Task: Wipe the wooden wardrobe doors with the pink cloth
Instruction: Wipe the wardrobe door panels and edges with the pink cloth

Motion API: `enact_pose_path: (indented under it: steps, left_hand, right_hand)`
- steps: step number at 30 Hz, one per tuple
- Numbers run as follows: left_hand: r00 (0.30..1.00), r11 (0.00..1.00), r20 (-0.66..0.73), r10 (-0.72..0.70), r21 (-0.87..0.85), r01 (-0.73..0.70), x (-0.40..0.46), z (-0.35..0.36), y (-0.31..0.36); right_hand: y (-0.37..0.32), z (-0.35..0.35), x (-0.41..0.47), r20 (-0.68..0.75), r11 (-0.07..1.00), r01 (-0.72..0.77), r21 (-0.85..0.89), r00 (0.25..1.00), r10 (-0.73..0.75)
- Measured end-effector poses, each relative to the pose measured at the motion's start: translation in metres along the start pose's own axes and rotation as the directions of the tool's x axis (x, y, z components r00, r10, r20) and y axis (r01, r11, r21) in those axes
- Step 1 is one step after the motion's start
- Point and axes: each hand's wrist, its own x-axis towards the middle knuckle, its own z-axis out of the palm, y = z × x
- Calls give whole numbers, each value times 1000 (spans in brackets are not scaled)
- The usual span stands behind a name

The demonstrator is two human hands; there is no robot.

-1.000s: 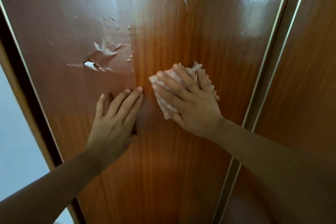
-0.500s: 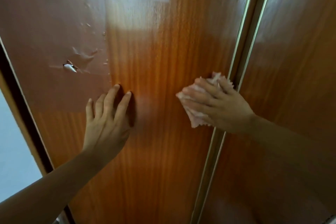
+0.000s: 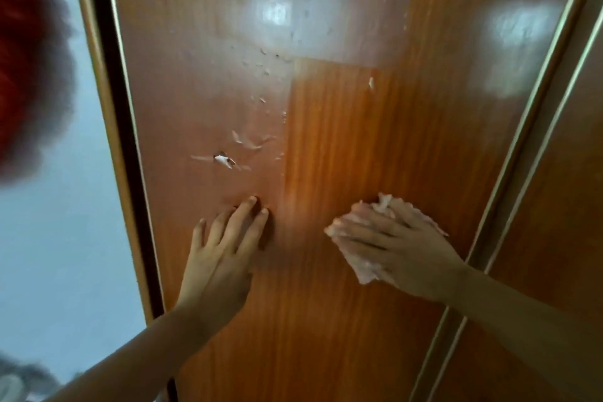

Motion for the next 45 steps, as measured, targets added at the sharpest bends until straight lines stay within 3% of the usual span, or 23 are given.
enact_pose_path:
  steps: [4, 6, 7, 9, 11, 13, 15, 17, 19, 21, 24, 26, 28, 32, 36, 39, 41, 43, 45]
  left_hand:
    - [978, 972, 31, -206, -112, 208, 1, -8, -36]
    - [953, 934, 32, -302, -189, 302, 4, -11, -53]
    - [943, 918, 25, -332, -222, 329, 6, -12, -60]
    - [938, 907, 20, -347, -246, 341, 9, -16, -70]
    - [936, 903, -2, -352, -262, 339, 14, -22, -77]
    - [929, 887, -19, -370, -306, 346, 21, -31, -85]
    - [918, 864, -42, -394, -357, 355, 30, -39, -94]
    - [905, 841, -64, -421, -402, 363, 40, -44, -104]
    - [902, 829, -97, -420, -445, 338, 44, -45, -114]
    - [909, 797, -115, -401, -532, 285, 43, -42, -122]
    - [921, 728, -86, -379, -642, 240, 35, -34, -133]
    - [928, 733, -76, -364, -638, 236, 32, -30, -138]
    - [940, 765, -99, -327, -612, 202, 35, -29, -144]
    - [945, 755, -121, -303, -636, 160, 49, -45, -153]
    - [936, 700, -182, -303, -709, 88, 73, -86, -165]
    - [931, 650, -205, -300, -759, 42, 91, -114, -172]
    - [927, 626, -222, -301, -780, 17, 100, -128, -173]
    - [929, 594, -196, -313, -804, 30, 105, -138, -175]
    - [938, 597, -146, -313, -798, 75, 106, -144, -175]
  right_hand:
    - [17, -24, 59, -74, 928, -369, 57, 925, 372]
    - [-6, -23, 73, -49, 905, -415, 96, 906, 421]
    - [-20, -17, 75, -22, 931, -351, 104, 935, 355]
    - [-44, -8, 76, 71, 992, -39, 118, 997, 30]
    - [-48, -5, 84, 107, 963, 245, 115, 960, -257]
    - [-32, -11, 109, 102, 956, 287, 64, 951, -292]
    - [-3, -28, 151, -37, 998, 35, 46, 999, -34]
    - [25, -47, 191, -157, 951, -290, 106, 940, 304]
    - [30, -52, 219, -176, 894, -436, 105, 876, 448]
    - [4, -39, 224, -192, 917, -385, 103, 897, 398]
    - [-66, -6, 202, -113, 990, -30, 138, 993, 46]
    - [-99, 11, 188, 24, 972, 222, 79, 974, -225]
    - [-110, 18, 190, 107, 942, 331, 51, 936, -335]
    - [-77, -5, 230, 76, 957, 283, 67, 955, -288]
    - [11, -65, 307, -115, 994, -75, 84, 990, 84]
    - [57, -94, 343, -93, 949, -308, 64, 945, 313]
    - [50, -96, 346, -70, 919, -389, 66, 917, 393]
    - [19, -86, 332, -34, 954, -289, 77, 956, 292]
    - [-9, -74, 305, 61, 999, 6, 39, 998, -9]
